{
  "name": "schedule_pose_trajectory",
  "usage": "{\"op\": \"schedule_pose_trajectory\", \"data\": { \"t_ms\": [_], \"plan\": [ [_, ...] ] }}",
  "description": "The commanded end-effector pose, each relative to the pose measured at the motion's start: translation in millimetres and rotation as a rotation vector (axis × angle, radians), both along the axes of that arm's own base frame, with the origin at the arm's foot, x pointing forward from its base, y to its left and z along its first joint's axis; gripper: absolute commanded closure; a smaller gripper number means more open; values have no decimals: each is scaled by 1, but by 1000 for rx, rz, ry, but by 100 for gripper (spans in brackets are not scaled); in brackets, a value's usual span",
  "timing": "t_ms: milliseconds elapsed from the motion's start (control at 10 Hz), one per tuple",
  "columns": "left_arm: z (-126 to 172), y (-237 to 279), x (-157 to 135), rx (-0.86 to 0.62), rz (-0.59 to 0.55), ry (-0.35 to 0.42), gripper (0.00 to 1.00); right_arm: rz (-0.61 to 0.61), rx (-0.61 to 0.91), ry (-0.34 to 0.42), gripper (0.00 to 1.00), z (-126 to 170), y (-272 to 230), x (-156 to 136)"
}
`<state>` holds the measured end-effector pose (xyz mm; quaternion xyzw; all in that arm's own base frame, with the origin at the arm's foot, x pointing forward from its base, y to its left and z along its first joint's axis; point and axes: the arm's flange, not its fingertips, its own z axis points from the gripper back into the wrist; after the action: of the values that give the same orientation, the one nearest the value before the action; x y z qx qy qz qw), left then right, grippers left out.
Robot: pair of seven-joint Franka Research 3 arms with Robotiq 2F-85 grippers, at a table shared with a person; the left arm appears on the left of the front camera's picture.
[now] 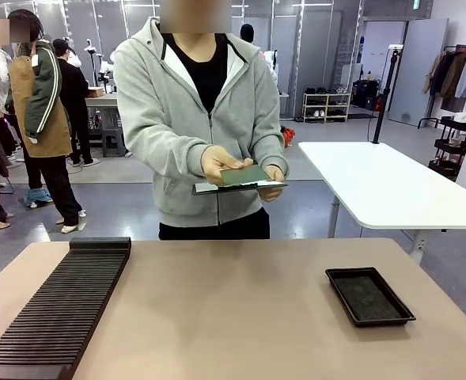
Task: Inspect the PCB.
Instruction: Pick up the Blank PCB that the human is holding.
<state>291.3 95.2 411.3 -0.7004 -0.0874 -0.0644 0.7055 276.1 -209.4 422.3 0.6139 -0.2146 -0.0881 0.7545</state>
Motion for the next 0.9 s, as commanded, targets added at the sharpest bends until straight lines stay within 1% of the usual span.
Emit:
{"op": "schedule_pose_trajectory", "data": {
  "t_ms": [0,300,400,600,800],
  "plan": [
    [1,2,-1,-4,3,-2,0,1,3,-3,0,1,0,-1],
    [1,2,-1,-4,3,-2,0,0,0,0,0,0,0,0],
    [1,2,-1,-4,3,-2,0,-19,-24,68,0,1,13,7],
    [1,2,-1,-4,3,-2,0,-17,64,142,0,12,42,23],
    [1,2,-1,-4,3,-2,0,33,52,198,0,26,84,40]
  ]
}}
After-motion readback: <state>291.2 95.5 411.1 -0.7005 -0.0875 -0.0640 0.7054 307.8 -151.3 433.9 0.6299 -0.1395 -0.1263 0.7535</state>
